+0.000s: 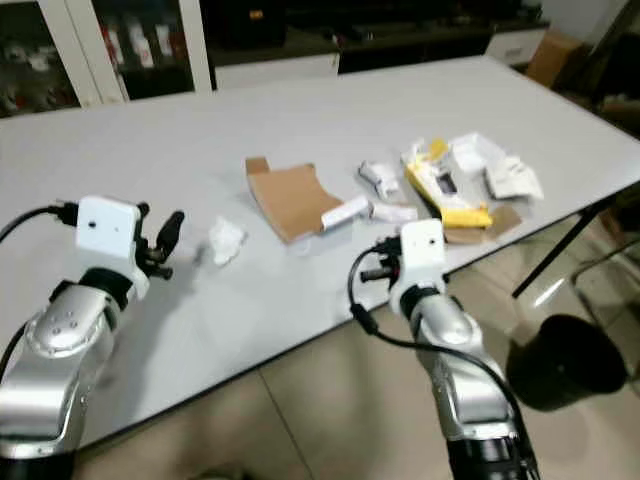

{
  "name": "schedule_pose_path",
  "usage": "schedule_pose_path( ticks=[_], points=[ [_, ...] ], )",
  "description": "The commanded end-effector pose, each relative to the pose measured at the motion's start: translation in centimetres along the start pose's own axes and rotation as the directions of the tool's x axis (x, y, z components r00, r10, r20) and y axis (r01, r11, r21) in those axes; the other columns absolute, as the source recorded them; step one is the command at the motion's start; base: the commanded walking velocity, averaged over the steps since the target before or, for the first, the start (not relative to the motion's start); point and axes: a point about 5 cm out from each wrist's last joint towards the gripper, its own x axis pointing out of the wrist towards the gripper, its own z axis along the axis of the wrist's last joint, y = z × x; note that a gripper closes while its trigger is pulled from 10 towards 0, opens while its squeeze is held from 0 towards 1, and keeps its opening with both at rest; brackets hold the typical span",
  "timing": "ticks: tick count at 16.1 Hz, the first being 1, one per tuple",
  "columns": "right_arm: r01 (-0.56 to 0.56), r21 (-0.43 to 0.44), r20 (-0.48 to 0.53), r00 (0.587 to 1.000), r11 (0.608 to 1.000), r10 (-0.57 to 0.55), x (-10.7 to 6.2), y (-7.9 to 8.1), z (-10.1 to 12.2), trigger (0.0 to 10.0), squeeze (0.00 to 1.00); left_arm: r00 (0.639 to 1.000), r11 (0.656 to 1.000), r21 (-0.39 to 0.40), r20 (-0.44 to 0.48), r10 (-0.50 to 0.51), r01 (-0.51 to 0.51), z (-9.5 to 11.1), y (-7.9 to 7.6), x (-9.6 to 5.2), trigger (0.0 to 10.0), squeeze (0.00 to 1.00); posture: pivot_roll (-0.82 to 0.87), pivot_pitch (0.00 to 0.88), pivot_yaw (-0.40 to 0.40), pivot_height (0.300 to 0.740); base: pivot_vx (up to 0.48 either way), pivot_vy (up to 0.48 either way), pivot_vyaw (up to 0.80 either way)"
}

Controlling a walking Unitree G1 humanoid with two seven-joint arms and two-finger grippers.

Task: Picking trash to rubbish bin

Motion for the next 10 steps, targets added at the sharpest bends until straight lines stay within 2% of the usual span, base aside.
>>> schedule_pose_path(
  ticks=[1, 3, 4, 5, 6, 7, 10],
  points=[
    [0.006, 0.0, 0.013, 1.0, 1.0, -0.006, -0.2, -0.5, 0.2, 10.0, 0.0, 1.0, 1.0, -0.018, 0.001, -0.014, 0.014, 0.1, -0.3, 0.2, 10.0, 0.0, 0.07, 0.054, -0.093, 0.74, 0.0, 0.0, 0.0],
    [0.004, -0.014, 0.031, 1.0, 1.0, -0.003, -0.1, -0.3, 0.4, 10.0, 0.0, 0.996, 0.997, -0.017, -0.03, -0.082, 0.081, -0.3, -0.8, 0.1, 10.0, 0.0, 0.07, 0.055, -0.088, 0.74, 0.0, 0.0, 0.0],
    [-0.033, -0.001, 0.063, 0.997, 0.999, 0.032, 0.1, 0.1, 0.9, 10.0, 0.0, 0.987, 0.989, -0.031, -0.072, -0.145, 0.143, -0.9, -1.3, 0.1, 10.0, 0.0, 0.07, 0.055, -0.086, 0.74, 0.0, 0.0, 0.0],
    [-0.135, -0.039, 0.1, 0.985, 0.99, 0.138, 0.3, 1.1, 1.4, 10.0, 0.0, 0.972, 0.976, -0.083, -0.103, -0.212, 0.204, -1.8, -1.8, 0.3, 10.0, 0.0, 0.07, 0.057, -0.083, 0.74, 0.0, 0.0, 0.0],
    [-0.189, -0.058, 0.091, 0.977, 0.98, 0.194, 0.5, 1.4, 1.4, 10.0, 0.0, 0.964, 0.97, -0.081, -0.119, -0.237, 0.229, -2.3, -1.8, 0.8, 10.0, 1.0, 0.07, 0.057, -0.082, 0.74, 0.0, 0.0, 0.0],
    [-0.194, -0.065, 0.085, 0.976, 0.979, 0.199, 0.5, 1.5, 1.4, 10.0, 0.0, 0.961, 0.967, -0.087, -0.127, -0.247, 0.238, -2.5, -1.9, 0.9, 10.0, 1.0, 0.07, 0.058, -0.081, 0.74, 0.0, 0.0, 0.0],
    [-0.288, -0.055, 0.086, 0.952, 0.956, 0.292, 0.2, 2.0, 1.6, 10.0, 0.0, 0.955, 0.97, -0.085, -0.177, -0.238, 0.226, -3.9, -2.0, 3.1, 10.0, 1.0, 0.06, 0.06, -0.079, 0.74, 0.0, 0.0, 0.0]
  ],
)
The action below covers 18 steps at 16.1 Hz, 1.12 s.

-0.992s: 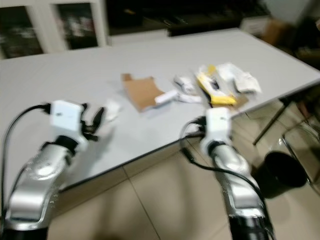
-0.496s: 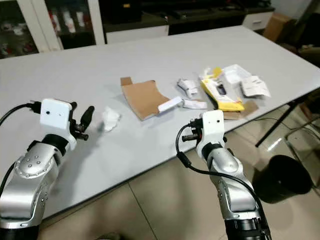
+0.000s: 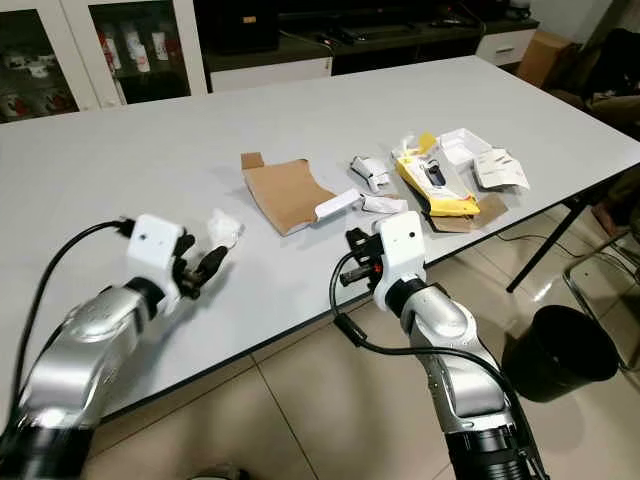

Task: Picking trash to rubbish bin

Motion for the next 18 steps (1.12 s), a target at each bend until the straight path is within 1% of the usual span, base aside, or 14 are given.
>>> schedule_pose_path(
  ticks=[1, 2, 3, 4, 6, 7, 8, 10, 11, 12, 13, 14, 15, 18],
  points=[
    [-0.039, 0.008, 0.023, 0.999, 0.999, 0.039, -0.2, 0.2, 0.3, 10.0, 0.0, 1.0, 1.0, 0.004, 0.008, 0.01, -0.01, 0.1, 0.2, 1.1, 10.0, 1.0, 0.05, 0.062, -0.079, 0.74, 0.0, 0.0, 0.0],
    [-0.049, 0.021, 0.027, 0.998, 0.999, 0.048, -0.2, 0.3, 0.3, 10.0, 0.0, 1.0, 1.0, 0.011, 0.015, 0.017, -0.017, 0.2, 0.4, 1.6, 10.0, 1.0, 0.04, 0.063, -0.078, 0.74, 0.0, 0.0, 0.0],
    [-0.077, 0.064, 0.04, 0.996, 0.995, 0.075, -0.2, 0.5, 0.2, 10.0, 0.49, 0.999, 0.999, 0.029, 0.025, 0.022, -0.022, 0.5, 0.8, 2.6, 10.0, 1.0, 0.04, 0.064, -0.077, 0.74, 0.0, 0.0, 0.0],
    [-0.094, 0.101, 0.044, 0.995, 0.99, 0.09, -0.3, 0.7, -0.1, 10.0, 1.0, 0.999, 0.999, 0.033, 0.038, 0.029, -0.031, 0.9, 1.2, 3.3, 10.0, 1.0, 0.03, 0.073, -0.071, 0.74, 0.0, 0.0, 0.0],
    [-0.1, 0.092, 0.025, 0.995, 0.991, 0.099, -0.5, 1.0, -0.6, 10.0, 1.0, 0.999, 0.998, 0.057, 0.039, 0.026, -0.028, 1.3, 1.4, 4.2, 10.0, 1.0, 0.01, 0.09, -0.061, 0.74, 0.0, 0.0, 0.0],
    [-0.1, 0.092, 0.024, 0.995, 0.991, 0.098, -0.5, 1.1, -0.6, 10.0, 1.0, 0.999, 0.998, 0.063, 0.039, 0.027, -0.029, 1.4, 1.4, 4.3, 10.0, 1.0, 0.01, 0.097, -0.059, 0.74, 0.0, 0.0, 0.0],
    [-0.108, 0.111, 0.03, 0.994, 0.988, 0.105, -0.7, 1.3, -0.5, 10.0, 1.0, 0.999, 0.997, 0.066, 0.044, 0.025, -0.028, 1.4, 1.5, 4.7, 10.0, 1.0, 0.0, 0.106, -0.054, 0.74, 0.0, 0.0, 0.0],
    [-0.102, 0.123, 0.031, 0.995, 0.987, 0.099, -1.0, 1.5, -0.3, 10.0, 1.0, 0.998, 0.997, 0.07, 0.051, 0.034, -0.037, 1.5, 1.8, 5.1, 10.0, 1.0, 0.0, 0.123, -0.05, 0.74, 0.0, 0.0, 0.0],
    [-0.096, 0.104, 0.014, 0.995, 0.99, 0.095, -1.2, 1.6, -0.4, 10.0, 1.0, 0.998, 0.996, 0.081, 0.045, 0.043, -0.047, 1.4, 2.0, 5.1, 10.0, 1.0, -0.01, 0.127, -0.049, 0.74, 0.0, 0.0, 0.0],
    [-0.099, 0.087, 0.002, 0.995, 0.991, 0.1, -1.3, 1.9, -0.4, 10.0, 0.98, 0.997, 0.992, 0.103, 0.04, 0.065, -0.068, 1.3, 2.2, 5.2, 10.0, 1.0, -0.01, 0.131, -0.048, 0.74, 0.0, 0.0, 0.0],
    [-0.119, 0.091, 0.005, 0.993, 0.989, 0.119, -1.4, 2.2, -0.3, 10.0, 0.0, 0.996, 0.988, 0.125, 0.037, 0.086, -0.09, 1.2, 2.4, 5.2, 10.0, 1.0, -0.01, 0.138, -0.047, 0.74, 0.0, 0.0, 0.0],
    [-0.168, 0.112, 0.012, 0.986, 0.98, 0.167, -1.7, 2.8, -0.2, 10.0, 0.0, 0.992, 0.984, 0.129, 0.052, 0.116, -0.122, 1.3, 2.7, 5.3, 10.0, 0.77, -0.01, 0.138, -0.047, 0.74, 0.0, 0.0, 0.0],
    [-0.188, 0.109, 0.015, 0.982, 0.976, 0.187, -1.9, 3.0, 0.0, 10.0, 0.0, 0.988, 0.98, 0.138, 0.062, 0.138, -0.146, 1.4, 3.0, 5.4, 10.0, 0.0, -0.01, 0.147, -0.047, 0.74, 0.0, 0.0, 0.0],
    [-0.223, 0.087, 0.006, 0.975, 0.971, 0.223, -2.4, 3.2, 0.1, 10.0, 0.0, 0.979, 0.97, 0.137, 0.051, 0.197, -0.203, 1.3, 4.0, 5.4, 10.0, 0.0, -0.02, 0.154, -0.048, 0.74, 0.0, 0.0, 0.0]
  ],
)
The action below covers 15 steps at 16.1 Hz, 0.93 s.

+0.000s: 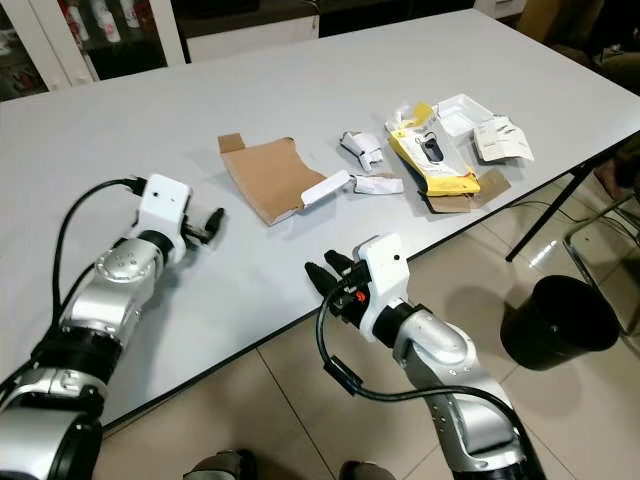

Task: Picking trash to rubbish bin

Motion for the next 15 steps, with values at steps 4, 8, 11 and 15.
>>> schedule_pose_path(
  ticks=[4, 8, 11, 15],
  points=[
    [-0.02, -0.005, -0.008, 1.0, 1.0, 0.02, -0.4, 0.1, 0.2, 10.0, 0.0, 0.999, 0.999, -0.023, -0.046, -0.025, 0.024, -0.8, -0.3, 0.1, 10.0, 0.0, -0.02, 0.154, -0.051, 0.74, 0.0, 0.0, 0.0],
    [-0.013, -0.014, -0.015, 1.0, 1.0, 0.013, -0.4, 0.0, 0.3, 10.0, 0.0, 0.996, 0.995, -0.075, -0.064, -0.068, 0.063, -0.9, -0.4, -0.5, 10.0, 0.0, -0.02, 0.153, -0.048, 0.74, 0.0, 0.0, 0.0],
    [-0.007, -0.017, -0.02, 1.0, 1.0, 0.006, -0.5, -0.2, 0.3, 10.0, 0.0, 0.997, 0.994, -0.091, -0.044, -0.067, 0.062, -0.8, -0.1, -1.3, 10.0, 0.0, -0.02, 0.16, -0.056, 0.74, 0.0, 0.0, 0.0],
    [-0.01, -0.022, -0.025, 1.0, 1.0, 0.009, -0.5, -0.2, 0.4, 10.0, 0.0, 0.996, 0.982, -0.169, 0.034, -0.08, 0.085, 0.7, 0.5, -2.9, 10.0, 1.0, 0.0, 0.176, -0.065, 0.74, 0.0, 0.0, 0.0]
  ],
)
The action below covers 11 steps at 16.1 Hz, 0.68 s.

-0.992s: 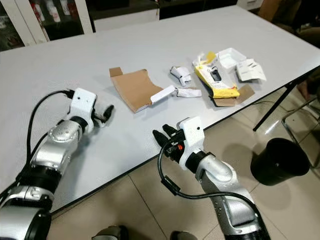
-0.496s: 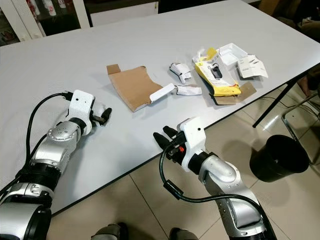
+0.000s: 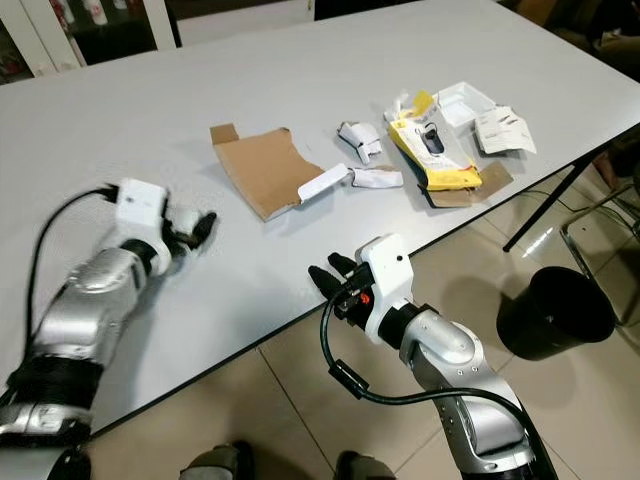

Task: Picking trash to rubbish bin

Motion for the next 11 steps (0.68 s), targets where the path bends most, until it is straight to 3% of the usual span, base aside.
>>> schedule_pose_path(
  ticks=[1, 3, 4, 6, 11],
  points=[
    [-0.009, -0.005, 0.003, 1.0, 1.0, 0.009, -0.2, 0.1, 0.2, 10.0, 0.0, 1.0, 1.0, 0.0, 0.01, 0.009, -0.009, 0.3, 0.2, -0.5, 10.0, 1.0, 0.0, 0.18, -0.063, 0.74, 0.0, 0.0, 0.0],
    [-0.007, -0.009, 0.0, 1.0, 1.0, 0.007, -0.2, 0.1, 0.2, 10.0, 0.0, 0.999, 0.999, 0.007, 0.019, 0.031, -0.031, 0.6, 0.6, -1.2, 10.0, 1.0, 0.0, 0.181, -0.058, 0.74, 0.0, 0.0, 0.0],
    [-0.003, -0.011, 0.0, 1.0, 1.0, 0.003, -0.1, 0.1, 0.2, 10.0, 0.0, 1.0, 0.999, 0.046, -0.024, 0.018, -0.017, 0.2, 0.7, -1.7, 10.0, 0.0, 0.0, 0.178, -0.051, 0.74, 0.0, 0.0, 0.0],
    [-0.001, -0.011, -0.001, 1.0, 1.0, 0.001, -0.1, 0.1, 0.2, 10.0, 0.0, 0.997, 0.995, 0.099, -0.074, 0.02, -0.013, -0.4, 0.8, -2.3, 10.0, 0.0, 0.0, 0.176, -0.049, 0.74, 0.0, 0.0, 0.0],
    [-0.015, -0.017, 0.0, 1.0, 1.0, 0.015, 0.0, 0.2, 0.1, 10.0, 0.0, 0.993, 0.995, 0.099, -0.114, 0.007, 0.005, -1.2, 0.3, -2.2, 10.0, 0.0, 0.0, 0.16, -0.057, 0.74, 0.0, 0.0, 0.0]
  ],
)
